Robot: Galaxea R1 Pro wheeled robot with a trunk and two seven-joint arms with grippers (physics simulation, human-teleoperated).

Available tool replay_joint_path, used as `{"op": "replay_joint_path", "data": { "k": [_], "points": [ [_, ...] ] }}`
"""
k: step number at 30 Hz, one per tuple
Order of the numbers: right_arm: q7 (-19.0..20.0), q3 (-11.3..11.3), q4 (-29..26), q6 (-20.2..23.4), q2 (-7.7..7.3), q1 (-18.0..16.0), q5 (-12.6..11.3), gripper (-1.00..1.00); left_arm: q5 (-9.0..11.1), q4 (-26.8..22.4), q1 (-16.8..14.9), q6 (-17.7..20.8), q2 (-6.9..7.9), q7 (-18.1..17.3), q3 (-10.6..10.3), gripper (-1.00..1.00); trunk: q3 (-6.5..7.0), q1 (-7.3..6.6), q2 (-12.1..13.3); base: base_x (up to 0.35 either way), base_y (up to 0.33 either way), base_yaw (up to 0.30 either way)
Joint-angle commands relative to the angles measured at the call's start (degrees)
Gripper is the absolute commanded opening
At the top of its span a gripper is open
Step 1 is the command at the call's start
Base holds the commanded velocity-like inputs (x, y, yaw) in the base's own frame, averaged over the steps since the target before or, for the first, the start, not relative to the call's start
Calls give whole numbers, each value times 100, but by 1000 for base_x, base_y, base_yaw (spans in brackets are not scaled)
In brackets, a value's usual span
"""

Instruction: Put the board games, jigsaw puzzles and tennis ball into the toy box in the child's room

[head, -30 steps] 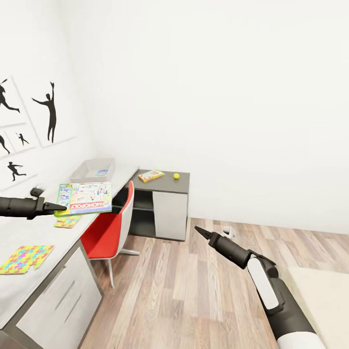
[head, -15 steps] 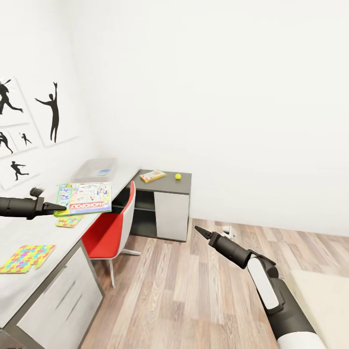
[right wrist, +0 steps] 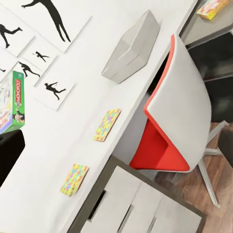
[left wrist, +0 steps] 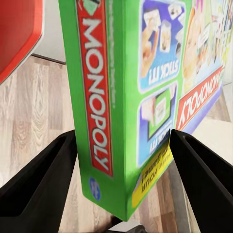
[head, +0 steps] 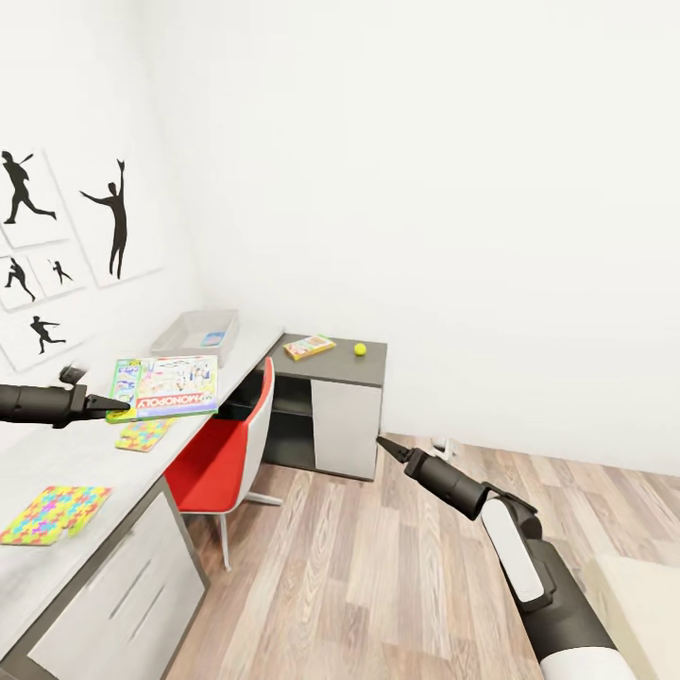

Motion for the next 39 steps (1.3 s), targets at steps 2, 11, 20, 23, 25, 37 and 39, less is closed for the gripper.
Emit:
{"op": "replay_joint_path", "data": {
  "k": [2, 11, 20, 23, 25, 37, 39],
  "points": [
    [-6, 38, -41, 43, -3, -5, -40, 100, -57, -3, -8, 54, -6, -49, 19, -100, -13, 7, -12, 330, 0, 2],
    [-8, 75, -76, 45, -5, 28, -40, 100, -57, -3, -8, 50, -7, -49, 19, -100, -13, 7, -12, 335, 0, 0],
    [-8, 82, -86, 39, -5, 39, -40, 100, -57, -3, -10, 49, -37, -49, 22, -100, 13, 7, -12, 335, -61, 180],
    [-6, 82, -86, 42, -5, 40, -40, 100, -57, -3, -8, 50, -60, -49, 24, -100, 24, 7, -12, 321, -146, 261],
    [-3, 82, -91, 43, -5, 40, -40, 100, -59, -3, -9, 48, -67, -49, 24, -100, 31, 7, -12, 314, -145, 267],
    [-14, 63, -1538, 1001, -1, 444, -40, 100, -64, -143, -34, 35, -101, -49, 3, -100, 50, 7, -12, 294, 45, 149],
    [-6, 35, -1624, 1101, -19, 470, -42, 100, -65, -363, -42, 34, -152, -49, -50, -100, 50, 7, -12, 304, 22, 12]
  ]
}}
